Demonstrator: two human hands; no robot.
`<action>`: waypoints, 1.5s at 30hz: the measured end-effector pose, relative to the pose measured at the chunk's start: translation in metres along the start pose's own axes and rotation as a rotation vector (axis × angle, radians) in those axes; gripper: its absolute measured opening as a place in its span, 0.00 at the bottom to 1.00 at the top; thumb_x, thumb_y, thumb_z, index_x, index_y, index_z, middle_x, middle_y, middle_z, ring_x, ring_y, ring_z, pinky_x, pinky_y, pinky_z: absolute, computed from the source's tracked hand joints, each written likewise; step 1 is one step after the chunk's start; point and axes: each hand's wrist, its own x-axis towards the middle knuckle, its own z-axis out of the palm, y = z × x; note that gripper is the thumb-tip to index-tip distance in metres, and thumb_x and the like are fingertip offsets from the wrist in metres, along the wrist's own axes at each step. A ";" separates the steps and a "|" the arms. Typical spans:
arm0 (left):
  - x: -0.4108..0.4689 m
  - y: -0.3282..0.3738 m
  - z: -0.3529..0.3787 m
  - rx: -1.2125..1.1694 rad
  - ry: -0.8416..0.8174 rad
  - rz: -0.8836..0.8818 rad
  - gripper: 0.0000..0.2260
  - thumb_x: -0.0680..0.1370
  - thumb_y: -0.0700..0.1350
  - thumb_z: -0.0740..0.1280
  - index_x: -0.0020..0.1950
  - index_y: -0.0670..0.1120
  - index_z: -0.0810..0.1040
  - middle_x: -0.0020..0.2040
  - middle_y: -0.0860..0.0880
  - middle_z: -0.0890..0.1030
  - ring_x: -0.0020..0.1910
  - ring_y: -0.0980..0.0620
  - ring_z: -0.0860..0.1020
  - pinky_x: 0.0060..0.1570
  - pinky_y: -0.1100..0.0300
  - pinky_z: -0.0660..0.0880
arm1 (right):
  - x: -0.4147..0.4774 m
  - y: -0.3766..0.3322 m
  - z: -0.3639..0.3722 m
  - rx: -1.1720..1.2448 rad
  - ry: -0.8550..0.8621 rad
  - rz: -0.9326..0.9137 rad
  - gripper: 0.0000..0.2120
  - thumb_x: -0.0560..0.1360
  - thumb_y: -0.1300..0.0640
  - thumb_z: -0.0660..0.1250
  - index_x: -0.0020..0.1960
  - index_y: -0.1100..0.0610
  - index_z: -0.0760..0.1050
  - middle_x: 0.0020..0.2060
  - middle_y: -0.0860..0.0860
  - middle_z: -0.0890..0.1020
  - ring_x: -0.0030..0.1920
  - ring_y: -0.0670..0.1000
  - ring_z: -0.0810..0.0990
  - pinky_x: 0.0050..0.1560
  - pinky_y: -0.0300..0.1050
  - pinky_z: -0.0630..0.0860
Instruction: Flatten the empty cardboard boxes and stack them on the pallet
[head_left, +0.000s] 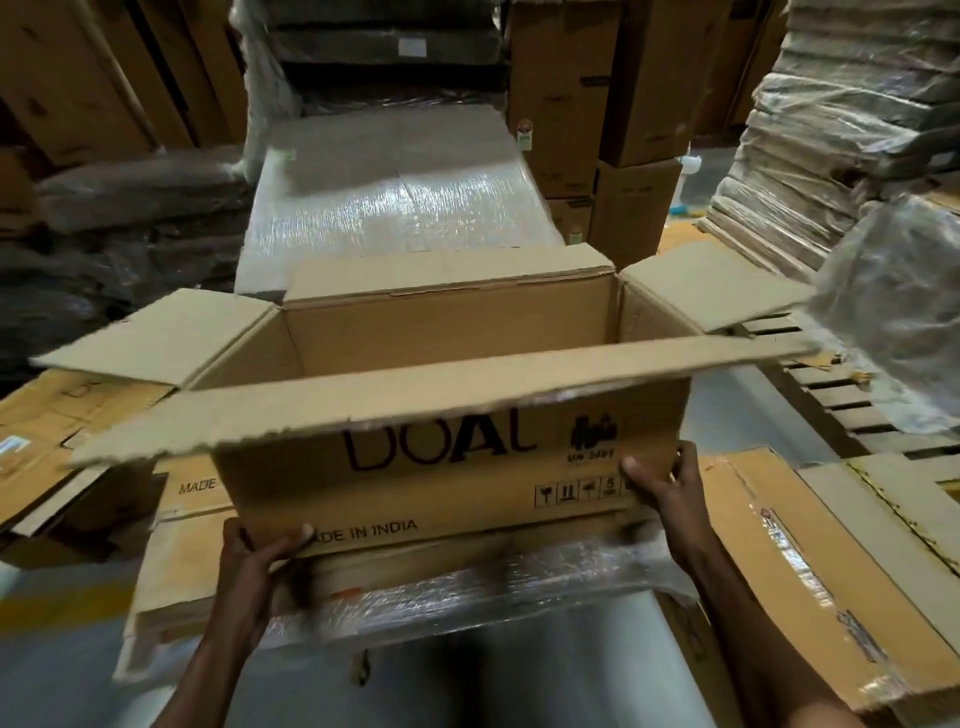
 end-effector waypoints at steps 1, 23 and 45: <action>0.005 0.005 -0.006 0.019 0.008 0.050 0.25 0.65 0.38 0.78 0.58 0.43 0.72 0.56 0.42 0.81 0.60 0.39 0.79 0.65 0.36 0.73 | 0.004 -0.006 0.001 -0.008 0.005 -0.023 0.35 0.66 0.39 0.79 0.66 0.50 0.69 0.58 0.50 0.81 0.56 0.53 0.84 0.56 0.55 0.81; 0.008 0.076 -0.026 0.235 0.035 0.161 0.43 0.68 0.66 0.76 0.75 0.49 0.62 0.66 0.47 0.73 0.63 0.44 0.74 0.46 0.46 0.80 | 0.026 -0.092 0.005 -0.209 -0.078 -0.154 0.37 0.69 0.33 0.73 0.73 0.47 0.70 0.65 0.50 0.78 0.63 0.56 0.77 0.51 0.59 0.82; 0.017 0.050 0.002 0.238 0.189 0.228 0.34 0.70 0.62 0.75 0.67 0.52 0.61 0.64 0.48 0.75 0.59 0.47 0.75 0.63 0.44 0.72 | 0.018 -0.054 0.026 -0.022 0.008 -0.116 0.44 0.64 0.27 0.72 0.65 0.55 0.62 0.56 0.48 0.75 0.54 0.49 0.77 0.48 0.50 0.77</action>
